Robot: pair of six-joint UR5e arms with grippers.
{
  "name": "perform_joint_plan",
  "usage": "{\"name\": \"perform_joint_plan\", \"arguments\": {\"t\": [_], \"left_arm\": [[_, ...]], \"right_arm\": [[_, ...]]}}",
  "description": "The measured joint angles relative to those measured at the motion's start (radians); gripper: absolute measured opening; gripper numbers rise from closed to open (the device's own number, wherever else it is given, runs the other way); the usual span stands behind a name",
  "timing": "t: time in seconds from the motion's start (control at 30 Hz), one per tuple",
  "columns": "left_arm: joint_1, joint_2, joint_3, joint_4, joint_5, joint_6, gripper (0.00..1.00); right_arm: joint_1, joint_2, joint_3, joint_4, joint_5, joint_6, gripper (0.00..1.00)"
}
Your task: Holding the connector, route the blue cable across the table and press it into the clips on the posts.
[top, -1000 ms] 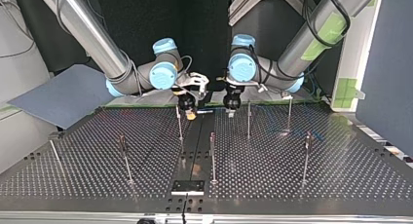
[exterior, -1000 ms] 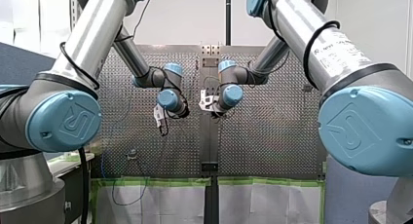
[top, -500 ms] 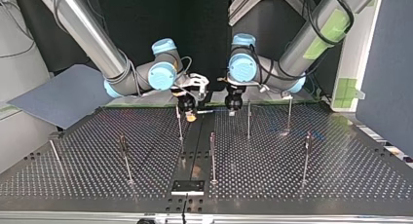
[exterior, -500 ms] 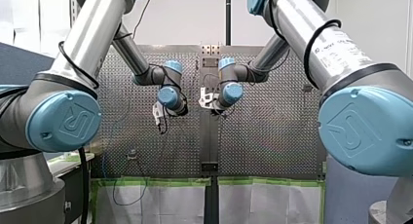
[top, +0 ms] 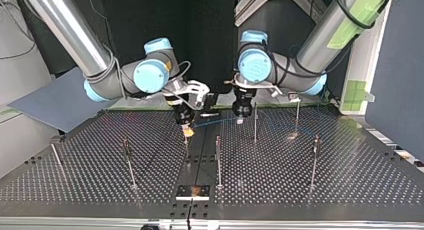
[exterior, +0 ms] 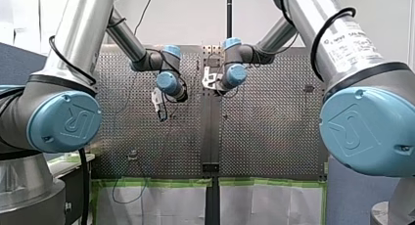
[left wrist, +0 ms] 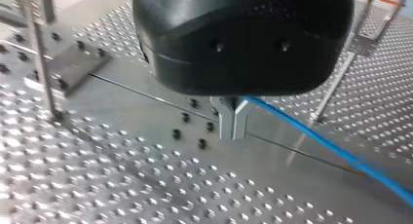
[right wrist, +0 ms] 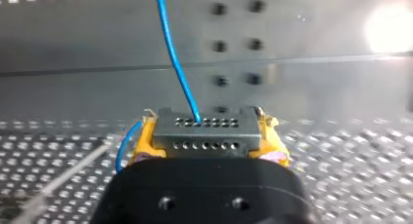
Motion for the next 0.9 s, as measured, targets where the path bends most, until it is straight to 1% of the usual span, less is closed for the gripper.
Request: {"name": "perform_joint_plan", "arguments": {"t": [0.2, 0.4, 0.57, 0.67, 0.8, 0.9], "left_arm": [[0.003, 0.049, 0.009, -0.032, 0.004, 0.000, 0.00], [0.001, 0.101, 0.040, -0.075, 0.005, 0.001, 0.00], [-0.002, 0.147, 0.057, -0.109, 0.005, 0.004, 0.00], [-0.003, 0.173, 0.062, -0.114, 0.006, 0.001, 0.00], [-0.003, 0.206, 0.077, -0.127, 0.011, -0.002, 0.00], [-0.005, 0.228, 0.086, -0.143, 0.012, -0.001, 0.00]], "right_arm": [[-0.015, -0.050, 0.000, 0.026, 0.000, 0.011, 0.00], [-0.028, -0.101, 0.000, 0.056, -0.001, 0.013, 0.00], [-0.031, -0.141, 0.000, 0.066, -0.003, 0.014, 0.00], [-0.032, -0.168, 0.000, 0.073, -0.015, 0.014, 0.00], [-0.031, -0.208, 0.000, 0.086, -0.043, 0.014, 0.00], [-0.028, -0.224, 0.000, 0.090, -0.057, 0.015, 0.00]]}}
